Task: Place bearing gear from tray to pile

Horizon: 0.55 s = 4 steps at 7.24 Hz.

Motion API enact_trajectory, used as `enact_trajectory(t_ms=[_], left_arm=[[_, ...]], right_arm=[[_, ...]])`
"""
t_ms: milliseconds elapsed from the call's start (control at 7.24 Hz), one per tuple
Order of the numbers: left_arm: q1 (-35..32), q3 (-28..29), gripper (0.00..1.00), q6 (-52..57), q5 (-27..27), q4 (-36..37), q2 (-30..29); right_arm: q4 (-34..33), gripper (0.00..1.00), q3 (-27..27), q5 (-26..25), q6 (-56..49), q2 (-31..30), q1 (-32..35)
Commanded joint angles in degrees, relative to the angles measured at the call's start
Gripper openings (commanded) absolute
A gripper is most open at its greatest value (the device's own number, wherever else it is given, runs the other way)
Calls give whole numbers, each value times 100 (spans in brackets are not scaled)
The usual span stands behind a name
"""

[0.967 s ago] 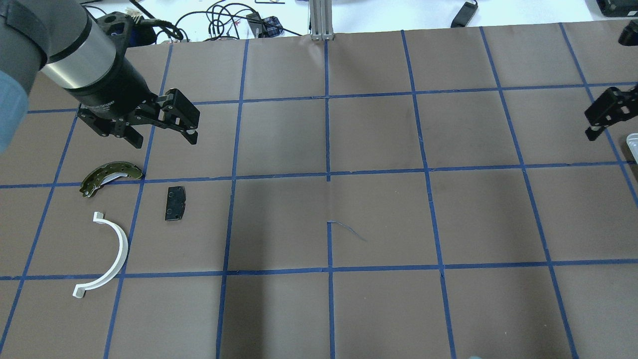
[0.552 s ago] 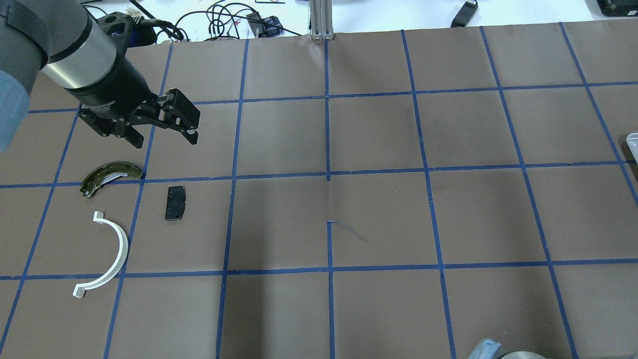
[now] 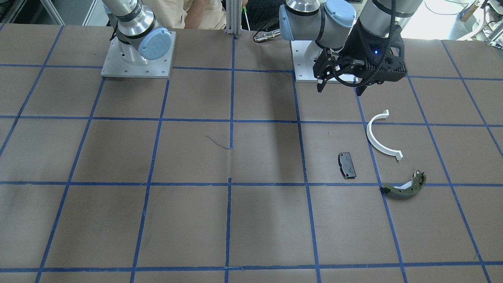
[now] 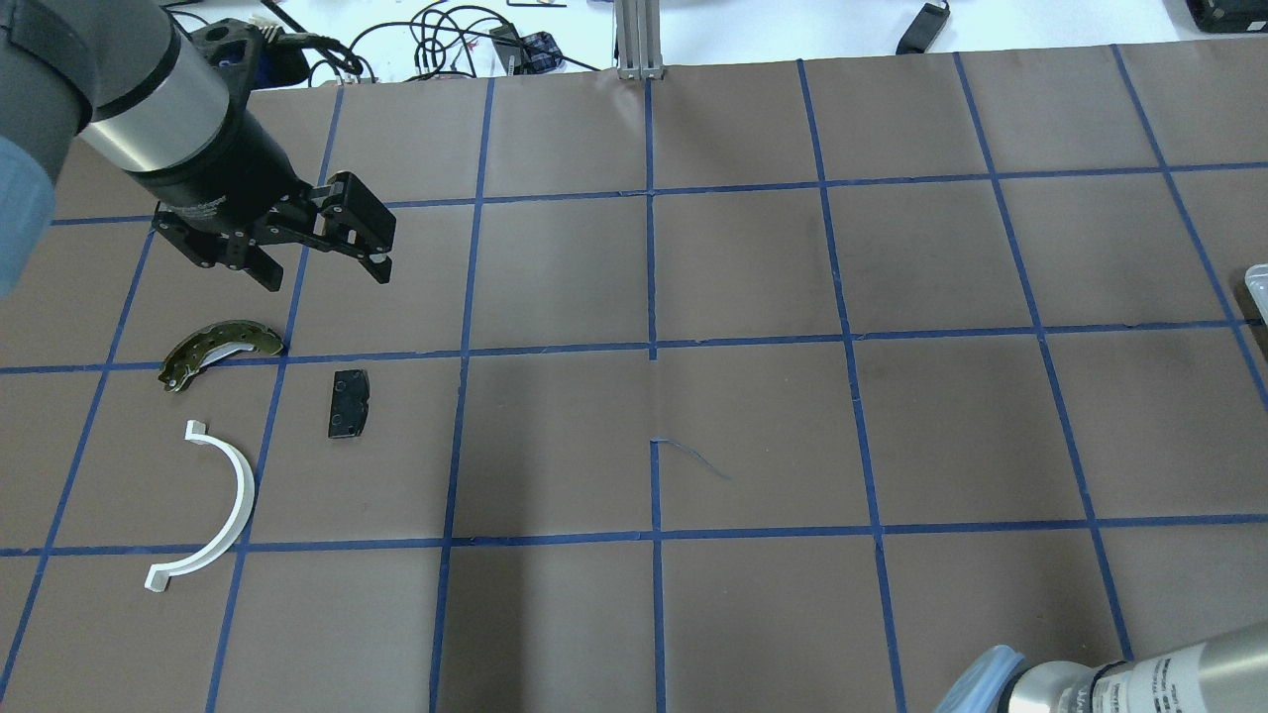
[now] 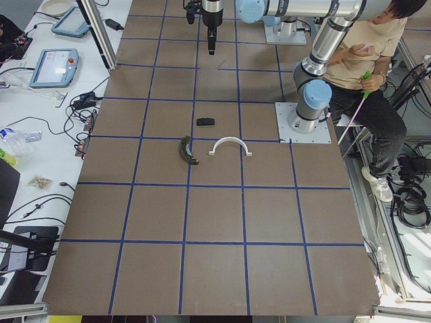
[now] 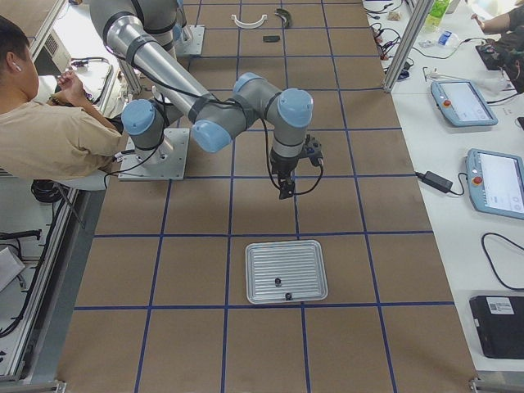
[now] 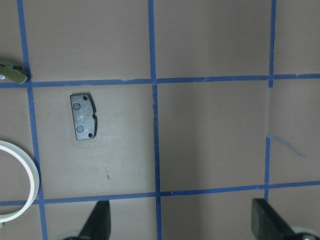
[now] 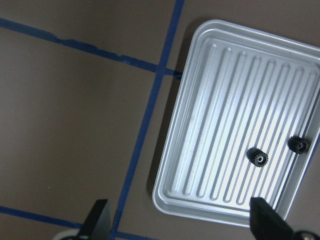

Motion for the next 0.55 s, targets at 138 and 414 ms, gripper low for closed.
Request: enact_trajectory(t_ms=[138,414], left_arm=[[0,34,100,8,216,40,-6],[0,25,100,8,156,84,-24]], right_arm=[[-437,89,-266,172,-348,802,-458],[-428,85,-819,217,-584,1462,-608]])
